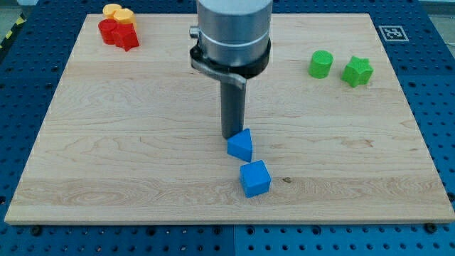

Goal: Nudge the yellow hexagon right a bit

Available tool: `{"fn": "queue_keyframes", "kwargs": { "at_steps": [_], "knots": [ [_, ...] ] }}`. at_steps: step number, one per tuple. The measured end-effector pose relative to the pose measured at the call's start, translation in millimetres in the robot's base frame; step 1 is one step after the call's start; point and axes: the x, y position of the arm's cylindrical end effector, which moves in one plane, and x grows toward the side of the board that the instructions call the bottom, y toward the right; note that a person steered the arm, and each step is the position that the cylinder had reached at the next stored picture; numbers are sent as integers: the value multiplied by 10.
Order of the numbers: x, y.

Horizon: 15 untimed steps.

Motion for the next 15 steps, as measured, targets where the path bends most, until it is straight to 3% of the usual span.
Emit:
{"fn": "queue_keyframes", "kwargs": {
  "at_steps": [2, 3, 6, 10, 11, 13, 15],
  "knots": [
    [262, 0],
    [57, -3],
    [-1100, -456],
    [-1800, -2759],
    [-2039, -3064],
    [-2950, -2748],
    [-2815, -2707]
  ]
}}
